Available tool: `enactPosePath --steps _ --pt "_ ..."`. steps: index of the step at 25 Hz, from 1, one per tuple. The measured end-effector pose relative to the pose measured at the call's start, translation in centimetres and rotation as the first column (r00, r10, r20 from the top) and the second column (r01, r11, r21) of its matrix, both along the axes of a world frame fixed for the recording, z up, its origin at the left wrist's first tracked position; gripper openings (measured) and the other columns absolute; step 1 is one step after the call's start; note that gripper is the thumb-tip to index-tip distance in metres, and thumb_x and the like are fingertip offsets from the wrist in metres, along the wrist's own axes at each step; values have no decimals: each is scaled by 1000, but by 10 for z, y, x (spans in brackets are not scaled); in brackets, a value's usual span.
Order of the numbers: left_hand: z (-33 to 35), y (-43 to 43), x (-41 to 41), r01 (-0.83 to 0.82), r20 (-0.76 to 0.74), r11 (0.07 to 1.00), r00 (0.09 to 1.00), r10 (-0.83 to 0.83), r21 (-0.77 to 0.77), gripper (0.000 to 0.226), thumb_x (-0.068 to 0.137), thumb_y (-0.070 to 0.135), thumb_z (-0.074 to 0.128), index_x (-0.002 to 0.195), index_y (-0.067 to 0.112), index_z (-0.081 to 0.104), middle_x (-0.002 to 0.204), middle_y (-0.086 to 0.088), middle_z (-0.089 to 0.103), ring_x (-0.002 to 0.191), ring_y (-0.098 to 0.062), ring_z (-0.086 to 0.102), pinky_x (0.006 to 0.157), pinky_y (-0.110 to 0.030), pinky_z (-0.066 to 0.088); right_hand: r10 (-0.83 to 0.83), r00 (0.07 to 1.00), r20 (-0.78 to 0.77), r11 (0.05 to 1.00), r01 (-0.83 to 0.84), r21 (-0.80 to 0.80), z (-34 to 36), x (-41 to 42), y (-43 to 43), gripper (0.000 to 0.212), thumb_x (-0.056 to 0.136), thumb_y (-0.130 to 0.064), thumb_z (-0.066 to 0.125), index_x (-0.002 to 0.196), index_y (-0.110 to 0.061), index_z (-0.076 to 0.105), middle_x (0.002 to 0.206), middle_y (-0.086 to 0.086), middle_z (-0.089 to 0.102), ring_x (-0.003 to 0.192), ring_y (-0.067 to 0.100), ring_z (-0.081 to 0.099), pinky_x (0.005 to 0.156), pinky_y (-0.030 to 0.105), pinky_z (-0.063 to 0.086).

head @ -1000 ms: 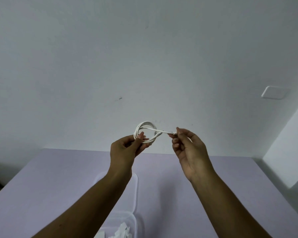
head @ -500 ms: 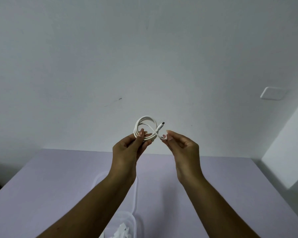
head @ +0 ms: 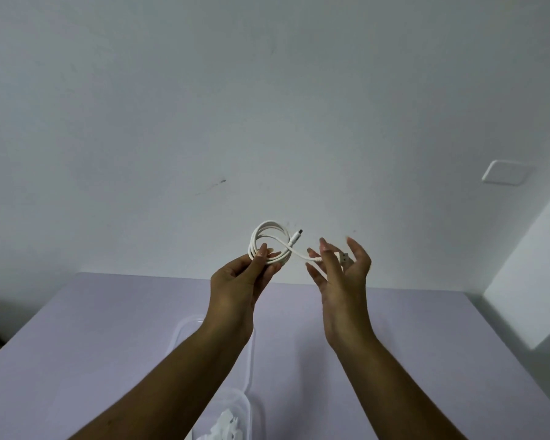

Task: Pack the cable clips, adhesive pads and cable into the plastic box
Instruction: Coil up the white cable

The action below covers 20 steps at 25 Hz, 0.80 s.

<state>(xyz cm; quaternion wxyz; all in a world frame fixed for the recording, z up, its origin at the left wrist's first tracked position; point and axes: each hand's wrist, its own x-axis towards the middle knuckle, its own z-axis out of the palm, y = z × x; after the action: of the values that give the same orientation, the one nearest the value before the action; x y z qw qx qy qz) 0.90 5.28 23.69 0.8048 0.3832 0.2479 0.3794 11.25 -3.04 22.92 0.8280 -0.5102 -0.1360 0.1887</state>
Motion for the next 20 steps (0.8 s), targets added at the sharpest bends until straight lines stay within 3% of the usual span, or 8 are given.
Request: enactPosePath --steps 3,6,8,11,13,16,20 --pt "-3 -1 -3 -8 -26 1000 1000 7 -30 16 86 15 65 92 5 75 91 -13 78 86 -19 75 69 -18 59 -11 999 42 997 14 -79 -9 -6 -2 53 69 -41 76 116 -29 53 113 3 59 91 14 68 66 14 55" --pt "-7 -3 -7 18 -60 1000 998 -18 -2 17 86 17 66 92 5 76 90 -12 78 86 -18 75 71 -18 59 -67 979 -192 997 74 27 -14 -3 1 46 75 -19 80 111 -19 52 94 10 67 67 10 67 64 19 55" --pt "-10 -6 -9 61 -94 997 994 -56 41 18 86 19 67 92 5 76 89 -13 78 86 -18 75 70 -17 58 -54 950 -306 998 62 16 -13 0 2 36 79 -11 76 109 -11 56 77 9 69 58 10 62 60 20 54" --pt "-13 -7 -11 97 -138 993 987 -88 60 17 86 20 67 89 5 77 88 -12 78 84 -17 75 69 -15 56 166 972 -165 973 -189 -130 -12 7 2 11 86 -2 66 96 -4 71 64 4 64 53 10 50 50 17 45" --pt "-13 -3 -13 97 -155 994 984 -87 57 18 86 19 67 90 5 76 88 -11 78 82 -15 75 68 -14 56 359 933 -2 903 -348 -252 -12 11 -2 17 87 0 62 100 -6 72 64 1 63 55 10 47 52 18 44" --pt "-12 1 -14 118 -172 991 979 -106 59 22 86 20 68 92 1 75 88 -13 78 80 -15 75 68 -14 56 453 871 192 858 -369 -357 -9 21 -11 24 86 2 62 102 -14 70 74 -1 73 57 8 53 61 20 49" --pt "-13 -2 -13 167 -177 984 972 -154 57 25 84 23 70 91 -1 76 90 -15 77 83 -18 75 69 -15 57 546 790 280 828 -459 -320 -5 31 -18 31 84 10 58 95 -15 72 75 1 72 57 9 51 58 18 46"
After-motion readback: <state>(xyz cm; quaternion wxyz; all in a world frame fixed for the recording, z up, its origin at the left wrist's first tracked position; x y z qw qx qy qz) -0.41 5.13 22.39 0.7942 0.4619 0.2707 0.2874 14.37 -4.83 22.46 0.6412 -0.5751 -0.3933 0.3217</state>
